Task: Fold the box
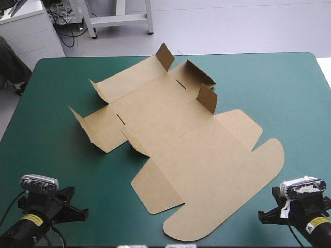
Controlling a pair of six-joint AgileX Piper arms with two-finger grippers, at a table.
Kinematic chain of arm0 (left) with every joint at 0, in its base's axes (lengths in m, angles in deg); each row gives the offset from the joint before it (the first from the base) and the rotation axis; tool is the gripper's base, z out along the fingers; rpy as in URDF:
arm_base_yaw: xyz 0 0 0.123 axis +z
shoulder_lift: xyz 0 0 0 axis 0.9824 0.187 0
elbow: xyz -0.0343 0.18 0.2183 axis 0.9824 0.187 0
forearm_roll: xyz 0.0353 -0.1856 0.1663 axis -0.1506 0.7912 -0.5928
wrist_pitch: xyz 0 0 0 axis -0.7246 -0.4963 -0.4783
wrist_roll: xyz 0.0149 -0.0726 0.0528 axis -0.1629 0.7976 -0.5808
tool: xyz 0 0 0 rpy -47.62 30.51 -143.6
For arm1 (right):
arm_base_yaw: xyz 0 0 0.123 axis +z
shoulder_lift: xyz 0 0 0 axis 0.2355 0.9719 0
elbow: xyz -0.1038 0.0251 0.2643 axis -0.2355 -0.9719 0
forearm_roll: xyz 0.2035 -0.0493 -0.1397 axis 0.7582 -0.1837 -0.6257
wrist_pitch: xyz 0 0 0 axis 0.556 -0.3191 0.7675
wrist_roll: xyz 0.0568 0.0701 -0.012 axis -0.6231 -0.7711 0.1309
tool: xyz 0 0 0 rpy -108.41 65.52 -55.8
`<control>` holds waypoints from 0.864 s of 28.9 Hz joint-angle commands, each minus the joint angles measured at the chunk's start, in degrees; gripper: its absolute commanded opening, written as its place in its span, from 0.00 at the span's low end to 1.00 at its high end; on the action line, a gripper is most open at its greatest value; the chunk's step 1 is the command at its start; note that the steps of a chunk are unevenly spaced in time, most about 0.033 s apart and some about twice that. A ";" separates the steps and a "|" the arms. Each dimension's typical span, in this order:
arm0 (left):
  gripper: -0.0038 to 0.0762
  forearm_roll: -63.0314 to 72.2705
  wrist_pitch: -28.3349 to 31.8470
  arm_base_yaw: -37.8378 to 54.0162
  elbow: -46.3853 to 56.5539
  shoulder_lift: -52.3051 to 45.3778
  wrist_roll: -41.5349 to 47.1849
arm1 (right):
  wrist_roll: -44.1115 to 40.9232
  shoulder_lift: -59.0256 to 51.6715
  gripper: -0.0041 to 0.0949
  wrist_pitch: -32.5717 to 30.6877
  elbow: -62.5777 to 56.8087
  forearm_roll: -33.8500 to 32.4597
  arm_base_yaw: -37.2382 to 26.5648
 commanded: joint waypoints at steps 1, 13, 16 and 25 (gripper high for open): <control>0.01 0.73 3.46 -0.04 -1.42 0.94 0.52 | 1.80 0.93 0.02 3.48 1.46 -0.49 -0.21; 0.01 0.73 3.46 -0.04 -1.42 0.94 0.52 | 2.71 1.91 0.07 3.59 6.12 -1.83 -0.21; 0.01 0.73 3.46 -0.04 -1.42 0.94 0.52 | 2.71 5.30 0.15 3.75 9.36 -3.04 -0.21; 0.01 0.73 3.46 -0.04 -1.42 0.94 0.52 | 2.89 20.49 0.54 1.47 22.96 -2.62 -0.21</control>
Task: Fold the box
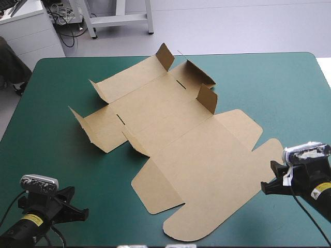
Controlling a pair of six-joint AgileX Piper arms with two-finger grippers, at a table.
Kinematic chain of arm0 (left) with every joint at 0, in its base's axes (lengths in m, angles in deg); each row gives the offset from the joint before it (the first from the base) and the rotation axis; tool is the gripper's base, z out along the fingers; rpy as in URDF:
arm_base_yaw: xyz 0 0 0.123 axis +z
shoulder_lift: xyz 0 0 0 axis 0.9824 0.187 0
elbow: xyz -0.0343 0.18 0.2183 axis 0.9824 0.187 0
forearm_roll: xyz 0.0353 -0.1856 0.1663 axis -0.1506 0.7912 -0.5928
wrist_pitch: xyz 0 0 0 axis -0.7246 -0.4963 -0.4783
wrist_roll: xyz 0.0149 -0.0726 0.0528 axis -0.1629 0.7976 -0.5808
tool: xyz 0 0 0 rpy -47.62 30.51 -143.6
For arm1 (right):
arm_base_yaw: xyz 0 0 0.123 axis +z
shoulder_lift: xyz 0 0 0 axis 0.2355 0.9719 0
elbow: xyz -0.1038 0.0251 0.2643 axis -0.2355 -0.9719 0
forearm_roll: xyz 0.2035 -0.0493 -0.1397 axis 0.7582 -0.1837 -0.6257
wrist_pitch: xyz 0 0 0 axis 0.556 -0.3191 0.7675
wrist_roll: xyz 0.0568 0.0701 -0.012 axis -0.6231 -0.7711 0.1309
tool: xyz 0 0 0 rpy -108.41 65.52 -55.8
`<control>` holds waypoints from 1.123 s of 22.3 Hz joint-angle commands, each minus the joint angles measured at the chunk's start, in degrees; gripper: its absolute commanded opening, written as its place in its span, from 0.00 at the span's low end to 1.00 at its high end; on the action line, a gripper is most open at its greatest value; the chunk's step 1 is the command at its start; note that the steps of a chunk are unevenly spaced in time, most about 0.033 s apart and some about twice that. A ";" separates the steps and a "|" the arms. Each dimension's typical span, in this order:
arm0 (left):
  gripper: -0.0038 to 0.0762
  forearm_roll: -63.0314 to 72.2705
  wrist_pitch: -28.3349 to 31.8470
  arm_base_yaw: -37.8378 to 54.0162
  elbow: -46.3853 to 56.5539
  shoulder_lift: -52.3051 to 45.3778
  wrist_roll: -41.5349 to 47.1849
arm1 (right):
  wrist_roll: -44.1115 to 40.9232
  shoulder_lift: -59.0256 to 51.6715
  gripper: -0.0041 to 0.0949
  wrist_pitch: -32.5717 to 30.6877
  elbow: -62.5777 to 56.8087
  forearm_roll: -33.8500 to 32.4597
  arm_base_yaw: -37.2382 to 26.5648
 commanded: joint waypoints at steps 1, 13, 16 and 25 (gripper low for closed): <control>0.01 0.73 3.46 -0.04 -1.42 0.94 0.52 | 1.00 7.77 0.56 2.89 7.89 0.06 -0.21; 0.01 0.73 3.46 -0.04 -1.42 0.94 0.52 | 8.97 34.72 0.73 1.90 29.46 2.89 -0.21; 0.01 0.73 3.46 -0.04 -1.42 0.94 0.52 | 10.67 42.48 0.73 1.00 35.84 3.24 -0.21; 0.01 0.73 3.46 -0.04 -1.42 0.94 0.52 | 16.90 61.56 0.73 -5.88 53.98 11.01 -0.21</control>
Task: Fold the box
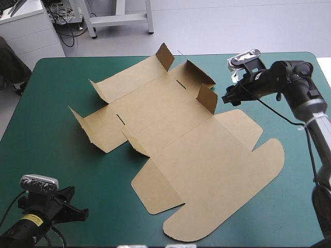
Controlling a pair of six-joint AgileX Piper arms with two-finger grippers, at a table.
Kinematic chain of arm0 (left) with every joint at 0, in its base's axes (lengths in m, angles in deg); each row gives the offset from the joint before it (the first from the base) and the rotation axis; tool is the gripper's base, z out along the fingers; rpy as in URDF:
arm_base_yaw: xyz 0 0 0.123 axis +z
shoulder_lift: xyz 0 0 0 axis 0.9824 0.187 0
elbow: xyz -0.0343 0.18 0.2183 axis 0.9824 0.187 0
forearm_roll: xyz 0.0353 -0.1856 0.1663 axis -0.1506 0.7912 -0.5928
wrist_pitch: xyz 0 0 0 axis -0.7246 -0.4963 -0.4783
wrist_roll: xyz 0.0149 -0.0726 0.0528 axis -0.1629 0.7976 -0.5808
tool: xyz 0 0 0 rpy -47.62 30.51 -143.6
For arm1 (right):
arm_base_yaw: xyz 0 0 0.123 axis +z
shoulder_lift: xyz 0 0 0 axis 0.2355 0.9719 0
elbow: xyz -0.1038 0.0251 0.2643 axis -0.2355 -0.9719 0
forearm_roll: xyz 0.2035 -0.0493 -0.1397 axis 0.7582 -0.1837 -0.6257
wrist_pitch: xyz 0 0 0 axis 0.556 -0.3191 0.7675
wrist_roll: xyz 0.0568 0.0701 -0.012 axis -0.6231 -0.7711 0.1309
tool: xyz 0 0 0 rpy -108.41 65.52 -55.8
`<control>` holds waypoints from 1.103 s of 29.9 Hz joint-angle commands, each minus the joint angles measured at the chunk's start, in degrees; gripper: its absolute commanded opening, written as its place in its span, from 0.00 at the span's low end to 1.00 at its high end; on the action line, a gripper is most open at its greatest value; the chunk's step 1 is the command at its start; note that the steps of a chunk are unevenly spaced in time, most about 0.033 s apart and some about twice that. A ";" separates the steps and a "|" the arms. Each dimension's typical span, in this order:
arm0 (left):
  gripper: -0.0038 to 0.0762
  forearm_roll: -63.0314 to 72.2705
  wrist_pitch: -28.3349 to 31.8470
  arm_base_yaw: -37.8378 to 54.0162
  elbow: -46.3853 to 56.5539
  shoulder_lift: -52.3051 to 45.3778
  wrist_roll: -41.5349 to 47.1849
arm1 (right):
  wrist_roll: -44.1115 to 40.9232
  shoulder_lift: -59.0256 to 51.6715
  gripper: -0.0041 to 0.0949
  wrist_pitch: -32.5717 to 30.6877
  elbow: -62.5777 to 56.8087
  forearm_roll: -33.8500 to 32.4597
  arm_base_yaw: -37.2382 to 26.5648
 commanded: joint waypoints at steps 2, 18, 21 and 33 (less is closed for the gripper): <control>0.01 0.73 3.42 -0.04 -1.42 0.94 0.52 | 4.79 5.86 0.72 -1.90 10.12 5.47 -0.21; 0.01 0.73 3.42 -0.04 -1.42 0.94 0.39 | 6.56 26.04 0.71 -12.45 32.90 8.38 1.28; 0.01 0.73 3.42 -0.04 -1.42 0.94 0.39 | 6.56 28.55 0.72 -12.45 34.97 8.00 2.31; 0.01 0.73 3.42 -0.04 -1.42 0.94 0.39 | 6.56 33.68 0.67 -11.83 36.34 5.22 3.89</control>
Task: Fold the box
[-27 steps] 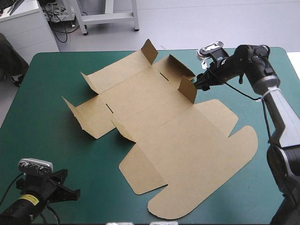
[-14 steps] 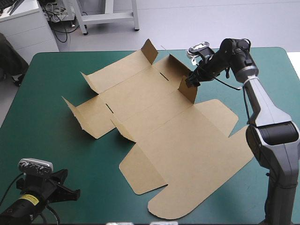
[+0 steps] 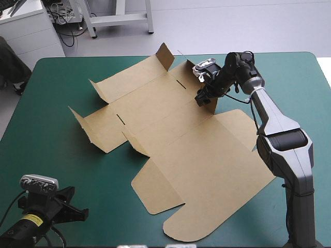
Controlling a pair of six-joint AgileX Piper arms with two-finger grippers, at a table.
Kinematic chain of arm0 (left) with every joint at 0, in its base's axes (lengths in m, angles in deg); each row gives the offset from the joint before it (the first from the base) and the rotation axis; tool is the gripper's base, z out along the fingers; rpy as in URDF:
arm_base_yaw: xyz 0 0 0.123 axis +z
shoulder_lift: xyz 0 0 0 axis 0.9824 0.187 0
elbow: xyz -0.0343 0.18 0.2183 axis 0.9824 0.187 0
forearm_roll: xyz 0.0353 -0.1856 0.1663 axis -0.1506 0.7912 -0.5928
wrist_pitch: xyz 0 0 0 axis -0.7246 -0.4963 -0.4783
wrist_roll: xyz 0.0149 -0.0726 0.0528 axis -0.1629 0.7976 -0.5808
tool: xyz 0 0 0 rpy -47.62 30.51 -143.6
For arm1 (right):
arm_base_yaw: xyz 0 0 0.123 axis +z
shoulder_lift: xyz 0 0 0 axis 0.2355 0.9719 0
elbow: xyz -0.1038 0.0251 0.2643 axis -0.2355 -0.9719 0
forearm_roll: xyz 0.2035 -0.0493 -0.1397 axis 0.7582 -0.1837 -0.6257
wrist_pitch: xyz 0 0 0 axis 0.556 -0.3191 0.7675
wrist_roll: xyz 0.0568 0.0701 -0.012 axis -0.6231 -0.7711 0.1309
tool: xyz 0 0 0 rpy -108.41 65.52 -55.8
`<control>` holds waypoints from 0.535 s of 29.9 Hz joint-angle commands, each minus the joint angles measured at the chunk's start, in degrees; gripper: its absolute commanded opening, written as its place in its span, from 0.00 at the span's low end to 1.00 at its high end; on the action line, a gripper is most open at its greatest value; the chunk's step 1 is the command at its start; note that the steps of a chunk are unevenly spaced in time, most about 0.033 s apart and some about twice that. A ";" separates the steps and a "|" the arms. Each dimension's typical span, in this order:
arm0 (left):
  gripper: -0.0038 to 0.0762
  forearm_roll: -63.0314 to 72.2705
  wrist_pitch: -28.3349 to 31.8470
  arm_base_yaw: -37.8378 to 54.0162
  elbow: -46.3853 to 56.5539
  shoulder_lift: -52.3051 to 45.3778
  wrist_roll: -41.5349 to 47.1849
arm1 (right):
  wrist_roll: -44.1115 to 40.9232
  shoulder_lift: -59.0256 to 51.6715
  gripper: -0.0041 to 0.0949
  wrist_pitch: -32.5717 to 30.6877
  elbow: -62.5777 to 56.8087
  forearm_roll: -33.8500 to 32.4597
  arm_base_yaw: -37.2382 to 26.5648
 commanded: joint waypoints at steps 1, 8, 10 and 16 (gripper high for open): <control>0.01 0.73 3.42 -0.04 -1.42 0.94 0.44 | 0.68 -3.46 0.64 1.96 1.96 0.32 -0.14; 0.01 0.73 3.42 -0.04 -1.42 0.94 0.44 | 0.68 -2.51 0.21 3.56 1.96 0.32 -0.14; 0.01 0.73 3.42 -0.04 -1.42 0.94 0.44 | 0.68 -2.36 0.06 4.13 1.96 0.32 -0.14; 0.01 0.73 3.42 -0.04 -1.42 0.94 0.44 | 0.78 -2.31 0.02 6.05 1.96 0.32 -0.14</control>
